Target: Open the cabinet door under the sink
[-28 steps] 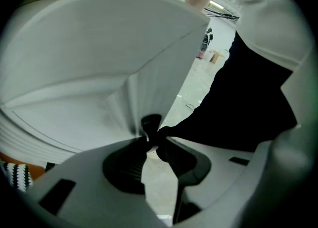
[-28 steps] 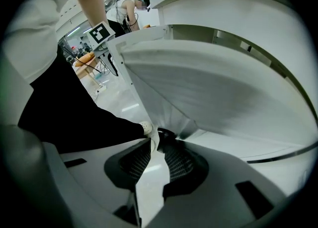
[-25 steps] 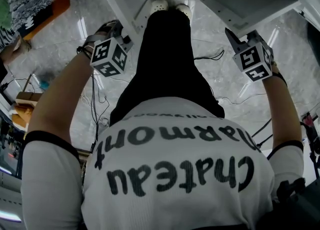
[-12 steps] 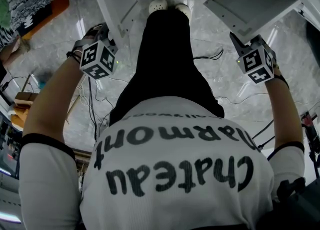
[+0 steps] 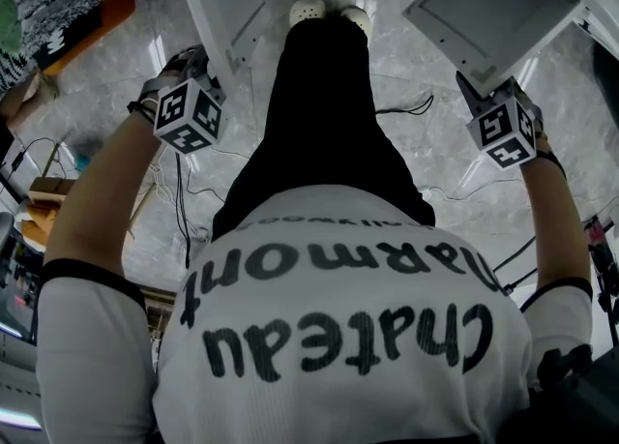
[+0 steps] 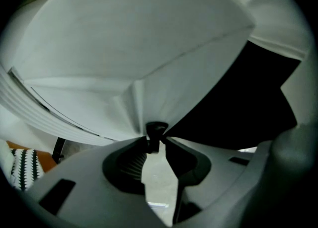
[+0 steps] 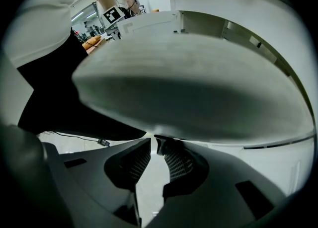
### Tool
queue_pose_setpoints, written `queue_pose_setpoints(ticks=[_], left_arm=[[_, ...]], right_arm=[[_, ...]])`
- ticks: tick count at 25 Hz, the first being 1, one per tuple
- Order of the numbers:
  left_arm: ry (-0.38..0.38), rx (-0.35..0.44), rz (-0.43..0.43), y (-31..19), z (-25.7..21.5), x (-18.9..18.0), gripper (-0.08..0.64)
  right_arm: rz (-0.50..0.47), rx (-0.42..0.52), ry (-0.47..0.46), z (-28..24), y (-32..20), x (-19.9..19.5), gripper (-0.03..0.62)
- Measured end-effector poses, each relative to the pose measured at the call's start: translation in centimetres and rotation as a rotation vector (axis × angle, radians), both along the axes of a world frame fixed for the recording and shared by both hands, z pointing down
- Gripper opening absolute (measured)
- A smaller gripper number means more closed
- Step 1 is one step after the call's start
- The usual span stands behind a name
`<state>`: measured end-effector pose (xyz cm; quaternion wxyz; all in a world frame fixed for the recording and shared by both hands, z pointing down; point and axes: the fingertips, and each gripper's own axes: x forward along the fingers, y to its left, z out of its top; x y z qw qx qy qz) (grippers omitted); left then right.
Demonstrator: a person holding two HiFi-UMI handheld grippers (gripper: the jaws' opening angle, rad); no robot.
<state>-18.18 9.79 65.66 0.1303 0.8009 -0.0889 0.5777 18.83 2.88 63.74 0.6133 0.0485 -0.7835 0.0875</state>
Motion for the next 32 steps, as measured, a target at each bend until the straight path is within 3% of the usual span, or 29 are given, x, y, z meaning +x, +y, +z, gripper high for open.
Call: queue_pose_setpoints(ticks=[16, 23, 32], left_arm=[[-0.074, -0.027, 0.035, 0.4, 0.1, -3.1, 0.098], [-0.081, -0.051, 0.016, 0.4, 0.2, -3.6, 0.098], [-0.092, -0.069, 0.165, 1.0, 0.1, -3.6, 0.117]], right_arm=[[-0.031, -0.009, 0.039, 0.0, 1.0, 3.8, 0.075], [-0.100, -0.015, 0.040, 0.1, 1.5, 5.8, 0.075], [-0.185, -0.020, 0.040, 0.1, 1.7, 7.3, 0.075]])
